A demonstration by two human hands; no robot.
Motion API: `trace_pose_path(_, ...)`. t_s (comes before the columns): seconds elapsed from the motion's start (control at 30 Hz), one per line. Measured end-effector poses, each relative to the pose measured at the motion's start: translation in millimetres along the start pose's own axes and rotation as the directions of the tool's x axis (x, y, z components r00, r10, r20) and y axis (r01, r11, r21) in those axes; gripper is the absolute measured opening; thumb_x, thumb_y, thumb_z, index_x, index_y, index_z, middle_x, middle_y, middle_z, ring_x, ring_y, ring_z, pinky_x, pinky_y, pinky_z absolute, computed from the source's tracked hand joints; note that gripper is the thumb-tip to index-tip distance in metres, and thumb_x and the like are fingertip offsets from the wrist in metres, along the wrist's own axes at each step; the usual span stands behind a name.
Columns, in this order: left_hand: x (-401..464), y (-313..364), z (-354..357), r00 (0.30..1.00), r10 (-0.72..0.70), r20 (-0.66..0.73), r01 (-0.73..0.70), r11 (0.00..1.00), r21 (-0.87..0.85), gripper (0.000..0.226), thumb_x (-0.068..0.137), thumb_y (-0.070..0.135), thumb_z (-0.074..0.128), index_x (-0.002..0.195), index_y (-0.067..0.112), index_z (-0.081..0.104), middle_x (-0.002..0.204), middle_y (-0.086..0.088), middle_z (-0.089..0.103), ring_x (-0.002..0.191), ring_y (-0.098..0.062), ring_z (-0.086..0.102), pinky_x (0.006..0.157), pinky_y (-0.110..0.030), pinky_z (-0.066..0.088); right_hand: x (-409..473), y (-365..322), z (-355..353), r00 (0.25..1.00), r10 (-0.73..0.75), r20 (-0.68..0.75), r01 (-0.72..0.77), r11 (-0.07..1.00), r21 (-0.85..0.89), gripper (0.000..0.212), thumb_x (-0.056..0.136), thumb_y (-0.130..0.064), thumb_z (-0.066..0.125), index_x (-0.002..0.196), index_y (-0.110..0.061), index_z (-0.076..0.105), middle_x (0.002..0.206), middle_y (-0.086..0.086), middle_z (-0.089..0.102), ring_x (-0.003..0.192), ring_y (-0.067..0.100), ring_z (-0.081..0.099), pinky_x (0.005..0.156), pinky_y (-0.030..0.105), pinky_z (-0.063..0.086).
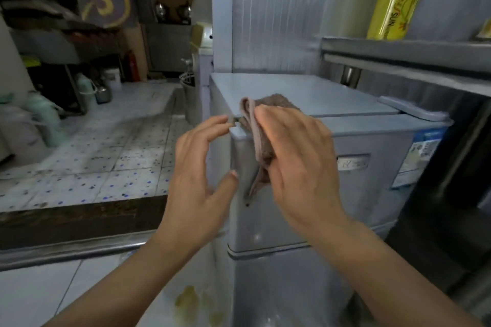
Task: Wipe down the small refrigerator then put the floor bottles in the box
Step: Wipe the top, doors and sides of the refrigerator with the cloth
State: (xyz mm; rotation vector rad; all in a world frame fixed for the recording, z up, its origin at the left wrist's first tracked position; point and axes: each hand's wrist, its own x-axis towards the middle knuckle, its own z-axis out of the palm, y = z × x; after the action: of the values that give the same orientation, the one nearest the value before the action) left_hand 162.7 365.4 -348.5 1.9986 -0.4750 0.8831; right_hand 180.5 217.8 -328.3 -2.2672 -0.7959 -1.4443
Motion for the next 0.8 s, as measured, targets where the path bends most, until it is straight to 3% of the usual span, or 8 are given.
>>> trace_pose_path(0.13,-17,-11,5,0.986,-0.031,-0.162,0.02,0.998,-0.066,0.049,0.076,0.007,0.052,0.119,0.031,0.048,0.127,0.012,0.047,0.124,-0.001,0.04,0.103,-0.01,0.03,-9,-14,30,0.978,-0.207,-0.04,0.198,0.968,-0.156,0.049,0.091,-0.015,0.045,0.139,-0.01,0.045,0.146,0.007,0.044,0.138,0.026,0.033,0.114,0.043,0.023)
trace_pose_path(0.27,-47,-24,2,0.986,-0.039,-0.159,0.025,0.995,-0.093,0.045,0.078,0.012,0.051,0.116,0.035,0.047,0.122,0.013,0.049,0.118,0.006,0.043,0.093,0.002,0.027,-59,1,53,0.96,-0.279,0.004,0.271,0.93,-0.247,0.056,0.092,-0.022,0.043,0.146,-0.015,0.032,0.155,0.001,0.027,0.145,0.022,0.017,0.118,0.045,0.011)
trace_pose_path(0.43,-69,-42,2,0.991,-0.056,-0.122,0.05,0.998,-0.047,0.039,0.085,0.015,0.053,0.117,0.036,0.046,0.119,0.016,0.048,0.114,0.01,0.042,0.089,0.004,0.026,-164,-3,93,0.948,-0.293,0.126,0.317,0.903,-0.291,0.063,0.084,-0.019,0.042,0.146,-0.021,0.03,0.154,-0.007,0.024,0.146,0.019,0.016,0.118,0.041,0.011)
trace_pose_path(0.57,-69,-46,5,0.996,-0.072,-0.057,0.07,0.997,-0.032,0.041,0.087,0.014,0.055,0.121,0.035,0.045,0.123,0.018,0.049,0.114,0.012,0.042,0.088,0.006,0.025,-169,2,91,0.944,-0.303,0.129,0.329,0.892,-0.311,0.06,0.086,-0.018,0.038,0.145,-0.024,0.03,0.153,-0.009,0.025,0.144,0.016,0.02,0.116,0.041,0.014)
trace_pose_path(0.67,-57,-38,8,0.998,-0.042,-0.046,0.04,0.998,-0.049,0.035,0.09,0.026,0.051,0.122,0.037,0.044,0.125,0.019,0.049,0.116,0.01,0.042,0.091,0.002,0.028,-133,8,75,0.961,-0.271,0.053,0.273,0.904,-0.328,0.06,0.086,-0.025,0.041,0.145,-0.025,0.03,0.153,-0.008,0.026,0.144,0.015,0.019,0.116,0.042,0.012)
trace_pose_path(0.8,-37,-21,15,0.995,0.026,-0.099,-0.035,0.994,-0.099,0.035,0.092,0.035,0.041,0.127,0.032,0.045,0.126,0.015,0.051,0.119,0.003,0.045,0.1,-0.019,0.038,-67,14,49,0.978,-0.196,-0.076,0.168,0.946,-0.278,0.068,0.082,-0.026,0.045,0.147,-0.02,0.024,0.155,-0.002,0.021,0.146,0.019,0.014,0.118,0.044,0.009)
